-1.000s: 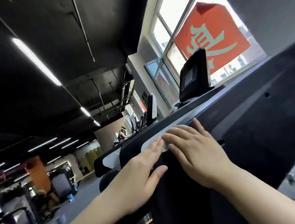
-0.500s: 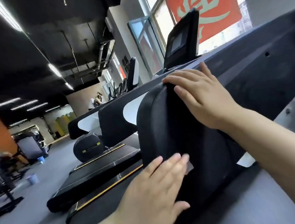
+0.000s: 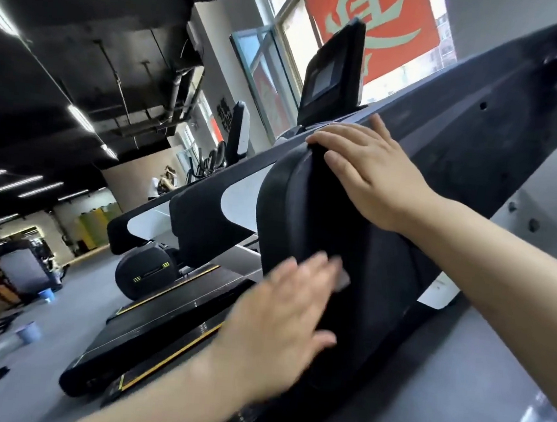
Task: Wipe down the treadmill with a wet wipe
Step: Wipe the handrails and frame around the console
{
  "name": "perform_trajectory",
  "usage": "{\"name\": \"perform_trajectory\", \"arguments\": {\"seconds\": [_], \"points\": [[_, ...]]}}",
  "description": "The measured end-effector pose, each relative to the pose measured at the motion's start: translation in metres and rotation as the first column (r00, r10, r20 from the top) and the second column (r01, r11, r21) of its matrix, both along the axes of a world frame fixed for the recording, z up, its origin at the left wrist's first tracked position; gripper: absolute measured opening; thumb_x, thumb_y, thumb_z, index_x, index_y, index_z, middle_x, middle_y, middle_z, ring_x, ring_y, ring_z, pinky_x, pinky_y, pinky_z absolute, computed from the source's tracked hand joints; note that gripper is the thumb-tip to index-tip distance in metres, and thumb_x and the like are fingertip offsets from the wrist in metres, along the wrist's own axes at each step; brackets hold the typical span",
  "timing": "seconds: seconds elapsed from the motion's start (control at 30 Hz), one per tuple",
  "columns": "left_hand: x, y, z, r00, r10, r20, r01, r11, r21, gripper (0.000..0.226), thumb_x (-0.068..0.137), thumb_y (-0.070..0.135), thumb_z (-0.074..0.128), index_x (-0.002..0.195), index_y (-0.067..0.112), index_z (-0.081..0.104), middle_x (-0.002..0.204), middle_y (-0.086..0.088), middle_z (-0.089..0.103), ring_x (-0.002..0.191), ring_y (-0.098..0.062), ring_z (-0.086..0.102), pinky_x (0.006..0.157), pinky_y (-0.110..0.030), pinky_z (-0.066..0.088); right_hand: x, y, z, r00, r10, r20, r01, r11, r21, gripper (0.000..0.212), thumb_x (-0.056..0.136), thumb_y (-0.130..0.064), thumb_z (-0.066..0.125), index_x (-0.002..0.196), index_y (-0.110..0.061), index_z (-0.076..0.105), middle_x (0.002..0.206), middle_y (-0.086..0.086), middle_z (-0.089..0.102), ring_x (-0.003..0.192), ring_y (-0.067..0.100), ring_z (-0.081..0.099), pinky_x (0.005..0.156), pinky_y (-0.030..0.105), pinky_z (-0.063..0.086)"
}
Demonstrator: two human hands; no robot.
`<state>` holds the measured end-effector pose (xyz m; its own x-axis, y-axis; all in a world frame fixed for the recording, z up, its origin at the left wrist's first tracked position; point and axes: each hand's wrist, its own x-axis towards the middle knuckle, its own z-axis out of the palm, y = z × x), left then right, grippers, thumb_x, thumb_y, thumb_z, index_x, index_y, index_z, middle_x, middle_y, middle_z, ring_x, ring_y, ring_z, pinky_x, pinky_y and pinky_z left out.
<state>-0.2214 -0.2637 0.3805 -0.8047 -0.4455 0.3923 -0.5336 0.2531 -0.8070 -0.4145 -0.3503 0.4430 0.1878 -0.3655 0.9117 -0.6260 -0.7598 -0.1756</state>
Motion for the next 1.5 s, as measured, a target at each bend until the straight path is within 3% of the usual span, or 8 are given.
{"name": "perform_trajectory", "arguments": {"seconds": [0.17, 0.47, 0.6, 0.83, 1.07, 1.17, 1.3, 1.5], "points": [[-0.019, -0.021, 0.056, 0.928, -0.091, -0.363, 0.084, 0.996, -0.034, 0.063, 0.093, 0.036, 0.032, 0.136, -0.01, 0.037, 0.147, -0.021, 0.035, 0.138, -0.031, 0.022, 0.112, -0.034, 0.011, 0.0, 0.003, 0.002, 1.0, -0.026, 0.006, 0.026, 0.999, 0.019, 0.051, 0.096, -0.036, 0.021, 0.135, -0.021, 0.051, 0.14, -0.004, 0.049, 0.135, 0.013, 0.035, 0.116, 0.037, 0.001], [0.016, 0.005, -0.066, 0.957, -0.102, -0.273, 0.12, 0.992, 0.049, 0.07, 0.095, 0.042, 0.031, 0.148, 0.003, 0.009, 0.157, -0.009, 0.004, 0.146, -0.018, -0.005, 0.115, -0.03, 0.014, 0.004, 0.007, 0.0, 1.0, -0.009, 0.027, 0.007, 0.998, 0.068, 0.052, 0.094, -0.035, 0.02, 0.136, -0.021, 0.048, 0.142, -0.004, 0.045, 0.137, 0.013, 0.031, 0.116, 0.037, -0.003], [0.004, -0.009, -0.022, 0.808, -0.17, -0.564, 0.304, 0.94, 0.152, 0.059, 0.102, 0.04, 0.017, 0.145, 0.001, 0.012, 0.155, -0.013, 0.005, 0.146, -0.019, -0.004, 0.118, -0.027, 0.007, 0.005, 0.008, 0.0, 0.999, -0.037, 0.032, 0.034, 0.996, 0.079, 0.053, 0.095, -0.035, 0.019, 0.137, -0.02, 0.047, 0.144, -0.003, 0.044, 0.138, 0.012, 0.03, 0.115, 0.035, -0.004], [0.012, 0.013, -0.129, 0.663, -0.163, -0.73, 0.39, 0.908, 0.151, 0.063, 0.103, 0.036, 0.02, 0.149, 0.001, -0.005, 0.158, -0.012, -0.01, 0.145, -0.031, 0.005, 0.116, -0.032, 0.017, 0.006, 0.011, 0.001, 0.999, -0.038, 0.032, 0.035, 0.995, 0.096, 0.051, 0.095, -0.032, 0.021, 0.137, -0.02, 0.047, 0.142, -0.004, 0.045, 0.137, 0.01, 0.03, 0.115, 0.033, -0.003], [0.004, -0.024, -0.024, 0.413, -0.126, -0.902, 0.592, 0.79, 0.161, 0.066, 0.1, 0.046, 0.015, 0.146, 0.002, -0.003, 0.156, -0.009, -0.004, 0.145, -0.012, -0.009, 0.116, -0.02, -0.003, 0.013, 0.011, -0.001, 0.995, -0.023, 0.102, 0.012, 0.994, 0.112, 0.048, 0.095, -0.029, 0.024, 0.133, -0.017, 0.05, 0.139, -0.004, 0.047, 0.134, 0.008, 0.031, 0.114, 0.031, 0.001], [0.01, -0.015, -0.055, 0.477, -0.159, -0.865, 0.607, 0.771, 0.192, 0.066, 0.102, 0.041, 0.018, 0.147, -0.004, 0.0, 0.157, -0.016, -0.002, 0.146, -0.024, -0.005, 0.118, -0.029, 0.002, 0.014, 0.011, 0.0, 0.993, -0.03, 0.115, 0.017, 0.993, 0.114, 0.047, 0.095, -0.029, 0.025, 0.132, -0.018, 0.051, 0.139, -0.004, 0.047, 0.134, 0.009, 0.032, 0.111, 0.027, 0.002], [0.029, 0.008, -0.15, 0.783, -0.175, -0.597, 0.36, 0.91, 0.207, 0.072, 0.1, 0.045, 0.007, 0.146, -0.009, -0.003, 0.156, -0.022, -0.01, 0.144, -0.03, -0.008, 0.115, -0.032, 0.005, 0.015, 0.011, 0.0, 0.993, -0.045, 0.109, 0.03, 0.991, 0.13, 0.046, 0.095, -0.03, 0.025, 0.132, -0.019, 0.051, 0.139, -0.005, 0.047, 0.133, 0.009, 0.033, 0.111, 0.026, 0.003], [0.026, -0.003, -0.132, 0.76, -0.272, -0.59, 0.432, 0.89, 0.145, 0.069, 0.1, 0.048, 0.011, 0.149, 0.001, -0.003, 0.158, -0.011, -0.007, 0.146, -0.028, 0.003, 0.116, -0.034, 0.018, 0.019, 0.015, -0.002, 0.988, -0.053, 0.147, 0.032, 0.989, 0.142, 0.047, 0.095, -0.029, 0.026, 0.134, -0.019, 0.05, 0.141, -0.004, 0.044, 0.133, 0.009, 0.031, 0.114, 0.03, 0.003]]}}
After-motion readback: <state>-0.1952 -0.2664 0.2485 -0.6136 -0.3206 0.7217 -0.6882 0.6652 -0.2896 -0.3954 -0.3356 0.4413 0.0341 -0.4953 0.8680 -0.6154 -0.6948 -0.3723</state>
